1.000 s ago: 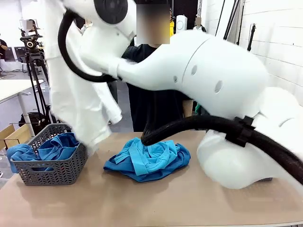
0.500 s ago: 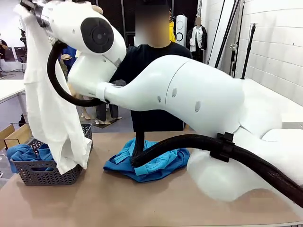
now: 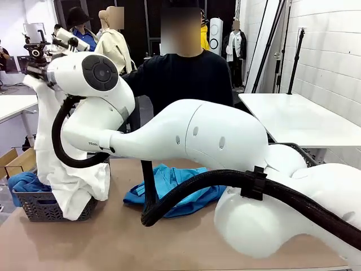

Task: Sort the tops and bottoms.
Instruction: Sort the clothes according to human instructions.

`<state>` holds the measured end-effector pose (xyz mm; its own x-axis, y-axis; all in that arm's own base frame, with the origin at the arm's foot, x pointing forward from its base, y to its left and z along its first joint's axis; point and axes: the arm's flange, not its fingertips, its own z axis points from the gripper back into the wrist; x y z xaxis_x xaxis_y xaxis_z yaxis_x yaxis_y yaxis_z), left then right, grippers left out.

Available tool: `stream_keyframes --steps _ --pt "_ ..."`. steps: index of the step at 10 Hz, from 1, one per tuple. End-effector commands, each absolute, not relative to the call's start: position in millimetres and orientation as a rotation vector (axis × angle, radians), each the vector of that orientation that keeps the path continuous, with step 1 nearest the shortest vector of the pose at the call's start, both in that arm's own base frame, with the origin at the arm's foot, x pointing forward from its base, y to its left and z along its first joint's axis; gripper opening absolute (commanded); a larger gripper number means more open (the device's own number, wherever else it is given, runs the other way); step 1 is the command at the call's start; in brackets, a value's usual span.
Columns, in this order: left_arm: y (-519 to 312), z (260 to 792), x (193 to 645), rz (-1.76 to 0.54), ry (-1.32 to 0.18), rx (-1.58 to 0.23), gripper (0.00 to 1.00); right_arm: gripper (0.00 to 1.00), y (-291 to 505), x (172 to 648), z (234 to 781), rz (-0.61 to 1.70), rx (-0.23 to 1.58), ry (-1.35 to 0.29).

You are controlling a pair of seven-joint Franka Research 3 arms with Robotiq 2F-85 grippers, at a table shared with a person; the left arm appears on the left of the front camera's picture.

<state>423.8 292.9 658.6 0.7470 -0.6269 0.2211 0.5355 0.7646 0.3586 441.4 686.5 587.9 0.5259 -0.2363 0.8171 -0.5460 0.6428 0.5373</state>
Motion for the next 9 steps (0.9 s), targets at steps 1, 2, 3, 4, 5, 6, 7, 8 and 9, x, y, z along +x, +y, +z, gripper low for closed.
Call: stream_keyframes --steps 1,2,3,4,5,6,7,8,9 --pt "294 660 422 -0.647 -0.335 0.29 1.0 0.0 829 550 642 0.202 0.84 -0.911" --pt "294 660 422 -0.647 -0.335 0.29 1.0 0.0 823 538 628 0.2 0.791 -0.801" --pt "294 660 422 -0.647 -0.335 0.29 1.0 0.0 819 527 614 0.242 0.752 -0.721" --pt "294 660 422 -0.647 -0.335 0.29 1.0 0.0 815 513 603 0.274 0.712 -0.665" --pt "294 660 422 -0.647 -0.335 0.29 1.0 0.0 692 450 564 0.196 0.779 -0.812" --pt "294 660 422 -0.647 -0.335 0.29 1.0 0.0 692 450 564 0.196 0.779 -0.812" --pt "294 660 422 -0.647 -0.335 0.29 1.0 0.0 692 450 564 0.196 0.779 -0.812" --pt "294 660 422 -0.647 -0.335 0.29 1.0 0.0 692 450 564 0.196 0.779 -0.812" --pt "294 660 422 -0.647 -0.335 0.29 1.0 0.0 692 450 564 0.196 0.779 -0.812"
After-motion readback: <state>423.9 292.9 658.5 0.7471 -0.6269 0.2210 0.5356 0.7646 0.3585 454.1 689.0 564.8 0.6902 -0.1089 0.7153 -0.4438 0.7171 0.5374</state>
